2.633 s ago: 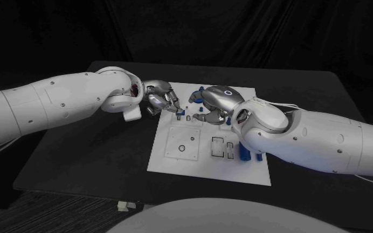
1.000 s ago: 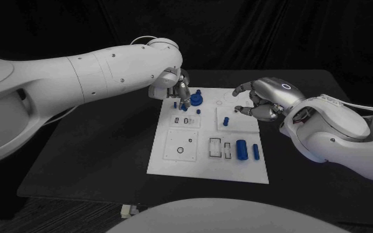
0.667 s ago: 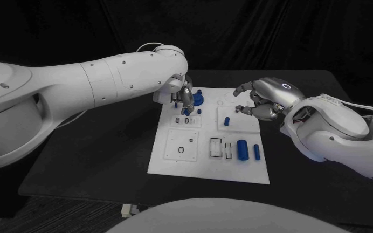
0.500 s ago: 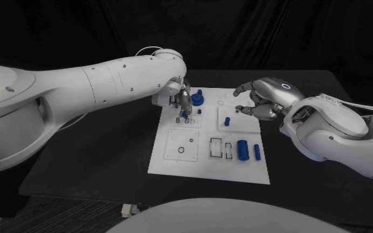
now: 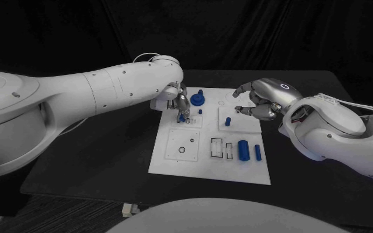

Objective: Assemble the parts on the task board

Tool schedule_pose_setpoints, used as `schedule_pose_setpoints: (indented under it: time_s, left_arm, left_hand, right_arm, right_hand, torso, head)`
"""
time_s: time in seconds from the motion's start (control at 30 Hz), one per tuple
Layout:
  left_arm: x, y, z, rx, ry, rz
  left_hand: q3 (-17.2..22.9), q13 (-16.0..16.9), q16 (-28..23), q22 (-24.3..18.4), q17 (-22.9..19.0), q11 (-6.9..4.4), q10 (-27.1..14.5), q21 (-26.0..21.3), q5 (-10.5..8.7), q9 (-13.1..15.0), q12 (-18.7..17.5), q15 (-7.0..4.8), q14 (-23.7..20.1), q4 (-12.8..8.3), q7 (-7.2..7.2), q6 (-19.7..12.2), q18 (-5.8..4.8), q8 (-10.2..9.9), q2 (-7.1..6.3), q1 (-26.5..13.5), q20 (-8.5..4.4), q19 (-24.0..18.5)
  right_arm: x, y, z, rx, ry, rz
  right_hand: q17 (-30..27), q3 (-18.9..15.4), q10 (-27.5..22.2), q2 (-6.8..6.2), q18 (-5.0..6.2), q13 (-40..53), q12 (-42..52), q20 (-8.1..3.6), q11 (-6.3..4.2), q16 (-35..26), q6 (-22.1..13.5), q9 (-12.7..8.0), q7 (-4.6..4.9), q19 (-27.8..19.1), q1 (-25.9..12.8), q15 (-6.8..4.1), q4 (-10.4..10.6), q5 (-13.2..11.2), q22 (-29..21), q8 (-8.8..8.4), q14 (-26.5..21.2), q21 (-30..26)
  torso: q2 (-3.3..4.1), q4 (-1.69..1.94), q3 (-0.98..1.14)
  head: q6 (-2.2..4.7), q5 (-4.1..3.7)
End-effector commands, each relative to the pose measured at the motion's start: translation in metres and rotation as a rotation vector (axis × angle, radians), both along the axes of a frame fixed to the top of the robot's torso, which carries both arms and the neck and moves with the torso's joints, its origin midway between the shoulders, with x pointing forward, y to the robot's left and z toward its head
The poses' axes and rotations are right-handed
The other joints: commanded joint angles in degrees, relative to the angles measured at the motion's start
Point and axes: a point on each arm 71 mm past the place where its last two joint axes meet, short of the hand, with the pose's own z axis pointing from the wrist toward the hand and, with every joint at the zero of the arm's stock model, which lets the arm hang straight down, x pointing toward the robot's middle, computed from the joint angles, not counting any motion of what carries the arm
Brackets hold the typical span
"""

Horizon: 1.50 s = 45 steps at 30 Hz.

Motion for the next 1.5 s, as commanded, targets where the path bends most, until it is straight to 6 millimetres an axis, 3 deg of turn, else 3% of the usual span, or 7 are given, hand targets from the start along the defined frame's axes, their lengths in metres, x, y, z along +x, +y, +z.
schedule_pose_setpoints:
  time_s: [0.03,0.23,1.0,1.27,1.5]
  left_arm:
    - [0.000,0.002,-0.003,0.036,-0.018,0.049]
    - [-0.002,0.001,-0.007,0.018,-0.036,0.068]
    - [-0.004,0.000,-0.011,0.013,-0.031,0.068]
    - [-0.004,0.002,-0.015,0.021,-0.015,0.065]
    - [-0.005,0.002,-0.018,0.022,-0.006,0.062]
  left_hand:
    - [3.15,13.64,0.15,11.90,15.10,-0.23,5.00,-0.43,-0.89,-0.55,-0.47,-0.15,5.95,-3.21,-5.97,6.75,-0.66,-1.23,0.46,-0.79,-0.24,1.01]
    - [3.14,13.68,0.15,11.89,15.10,-0.10,5.05,-0.53,-2.16,-1.27,-0.46,0.05,5.95,-3.40,-5.78,6.85,-0.66,-2.74,1.00,-1.49,-0.10,0.98]
    - [2.84,12.72,0.15,11.71,15.10,-0.09,4.39,-1.20,-3.01,-1.78,-1.59,0.09,5.95,-3.77,-5.77,7.54,-0.51,-3.84,1.29,-2.02,-0.01,0.70]
    - [2.16,11.68,0.15,11.42,15.10,0.06,3.62,-2.29,-6.72,-2.34,-2.94,0.43,5.95,-3.81,-5.64,7.88,-0.32,-5.35,2.45,-2.14,0.27,0.21]
    - [1.71,11.28,0.15,11.36,15.10,0.02,3.29,-2.53,-7.71,-2.38,-3.51,0.55,5.95,-3.44,-5.67,8.11,-0.27,-5.68,2.92,-2.30,0.40,0.12]
  right_arm:
    - [0.001,0.000,-0.001,0.009,0.024,-0.015]
    - [0.001,-0.001,-0.002,0.011,0.027,-0.019]
    - [0.001,-0.005,-0.009,0.003,0.042,-0.027]
    - [0.001,-0.006,-0.010,0.001,0.045,-0.030]
    - [0.002,-0.007,-0.010,0.003,0.045,-0.031]
  right_hand:
    - [15.10,0.03,5.98,0.76,0.44,15.08,0.14,0.21,0.42,0.15,0.51,-0.07,0.10,-0.25,0.05,0.18,0.43,0.38,7.24,0.34,5.95,-0.36]
    - [15.10,0.07,5.98,0.84,0.44,15.08,0.14,0.23,0.45,0.15,0.59,-0.11,0.11,-0.25,0.11,0.20,0.47,0.51,7.23,0.35,5.95,-0.39]
    - [15.10,0.20,5.98,1.04,0.50,15.08,0.14,0.34,0.63,0.15,0.98,-0.24,0.16,-0.36,0.29,0.35,0.63,0.76,7.14,0.39,5.95,-0.83]
    - [15.10,0.23,5.98,1.06,0.52,15.08,0.14,0.36,0.66,0.15,1.02,-0.27,0.17,-0.40,0.36,0.38,0.63,0.80,7.10,0.38,5.95,-0.99]
    - [15.10,0.26,5.98,1.07,0.53,15.08,0.14,0.38,0.70,0.15,1.05,-0.31,0.18,-0.42,0.43,0.41,0.63,0.85,7.09,0.36,5.95,-1.06]
  torso:
    - [0.09,0.04,-0.12]
    - [0.03,-0.07,-0.12]
    - [0.00,-0.06,-0.11]
    - [0.04,-0.05,-0.11]
    - [0.02,-0.07,-0.11]
  head:
    - [0.01,0.15]
    - [0.01,-0.15]
    - [0.01,-0.22]
    - [0.01,-0.22]
    - [0.01,-0.19]
